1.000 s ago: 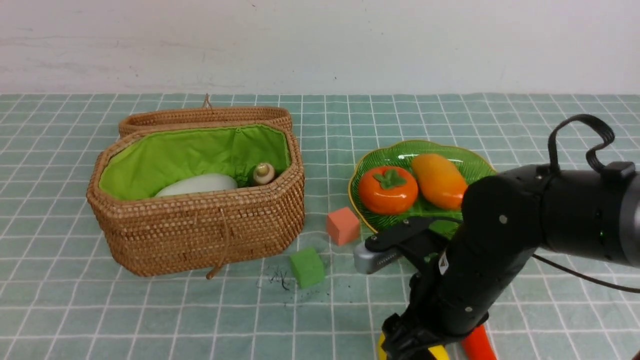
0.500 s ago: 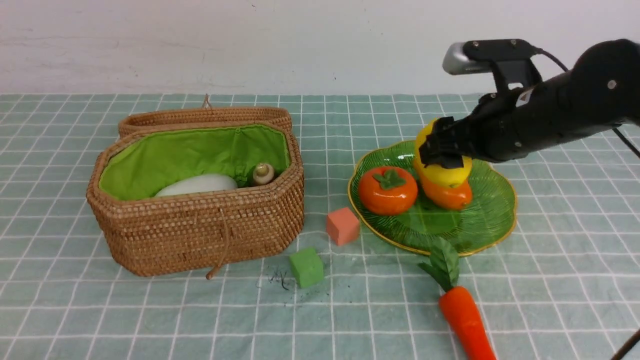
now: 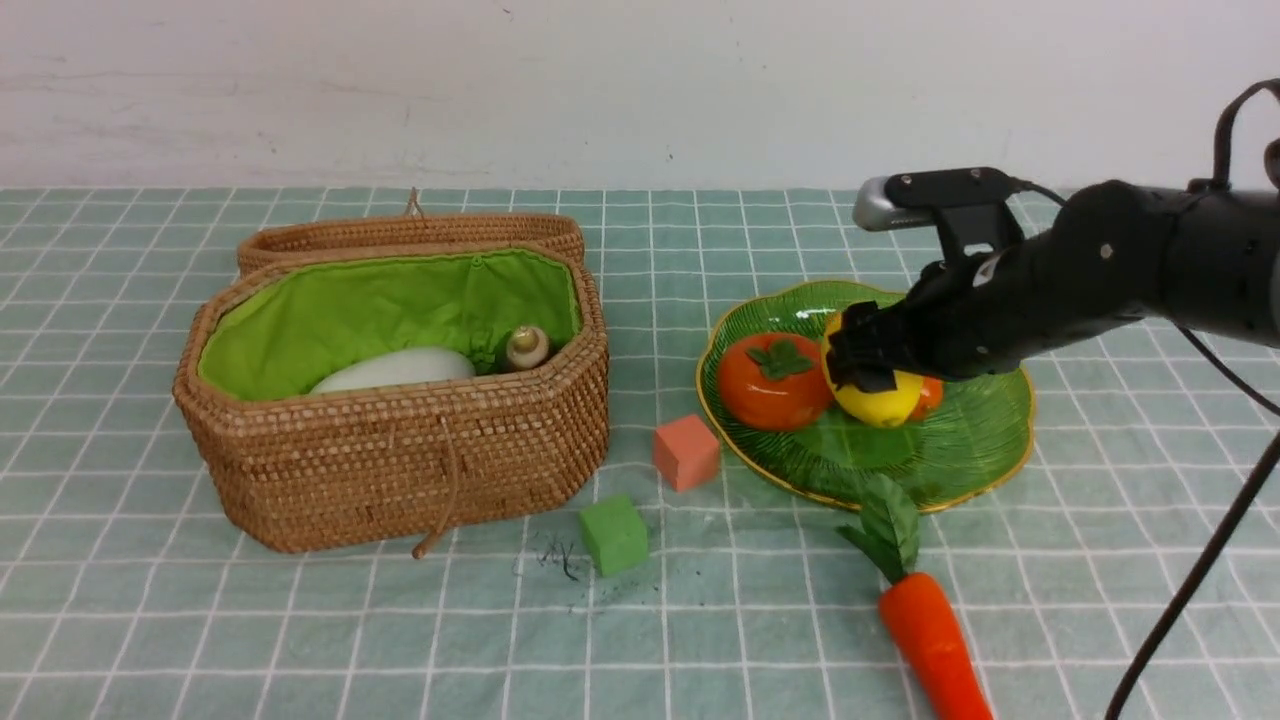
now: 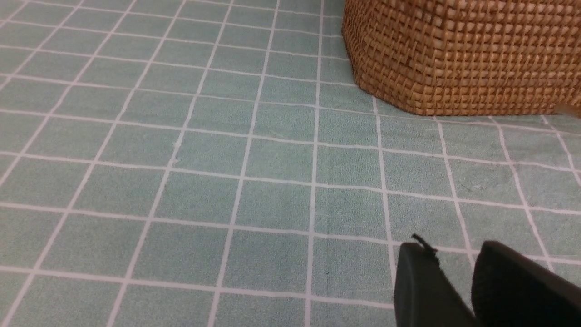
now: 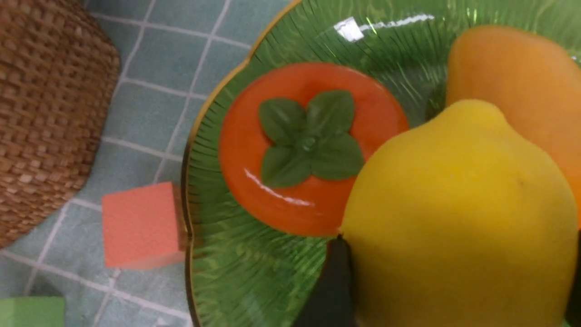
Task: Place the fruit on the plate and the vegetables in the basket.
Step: Use the right arm to grab a lemon and put it into the right plate, then use the right arm to grab a carrot and put it into the left basket
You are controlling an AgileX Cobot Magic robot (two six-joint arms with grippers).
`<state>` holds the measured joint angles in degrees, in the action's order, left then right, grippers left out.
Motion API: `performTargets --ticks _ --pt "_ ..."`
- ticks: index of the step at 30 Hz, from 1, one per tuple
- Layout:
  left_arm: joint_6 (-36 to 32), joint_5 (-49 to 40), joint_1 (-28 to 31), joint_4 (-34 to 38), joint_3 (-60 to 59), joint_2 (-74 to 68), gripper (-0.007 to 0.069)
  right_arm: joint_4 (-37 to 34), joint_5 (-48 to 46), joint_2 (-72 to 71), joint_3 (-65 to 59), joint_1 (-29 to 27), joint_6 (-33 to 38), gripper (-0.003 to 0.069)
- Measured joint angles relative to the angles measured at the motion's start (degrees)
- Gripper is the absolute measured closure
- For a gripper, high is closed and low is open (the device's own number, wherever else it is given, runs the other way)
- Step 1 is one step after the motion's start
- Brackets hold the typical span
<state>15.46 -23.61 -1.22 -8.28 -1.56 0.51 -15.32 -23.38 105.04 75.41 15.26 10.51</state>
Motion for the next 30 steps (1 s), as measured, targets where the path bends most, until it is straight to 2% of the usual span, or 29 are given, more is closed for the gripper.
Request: performTargets --ticks 2,5,11,15,20,28,30 --pt "0.00 0.00 0.00 0.00 0.00 0.00 0.0449 0.78 -2.29 -1.30 0.00 -0.42 0.00 -0.0013" --pt "0.00 0.00 0.00 0.00 0.00 0.00 0.0448 2.01 -7.64 -4.24 0.00 -0.95 0.00 -0.0017" --pt "0.00 0.00 0.00 0.00 0.00 0.00 0.0440 3.35 -19.01 -10.00 0.00 -1.47 -0.19 0.0028" --pt "0.00 0.00 0.00 0.00 0.00 0.00 0.0435 0.31 -26.88 -11.43 -0.93 -0.21 -0.19 0.0061" --pt "0.00 0.00 0.00 0.00 0.00 0.00 0.0431 -1.14 -25.80 -11.36 -7.97 2.80 -0.19 0.0064" --pt "0.00 0.00 0.00 0.00 0.00 0.00 0.0426 -1.25 -14.13 -6.47 -20.85 3.53 -2.08 0.0068" --pt "0.00 0.00 0.00 0.00 0.00 0.00 0.0422 -1.20 -12.73 -4.32 -21.52 3.53 -1.17 0.0099"
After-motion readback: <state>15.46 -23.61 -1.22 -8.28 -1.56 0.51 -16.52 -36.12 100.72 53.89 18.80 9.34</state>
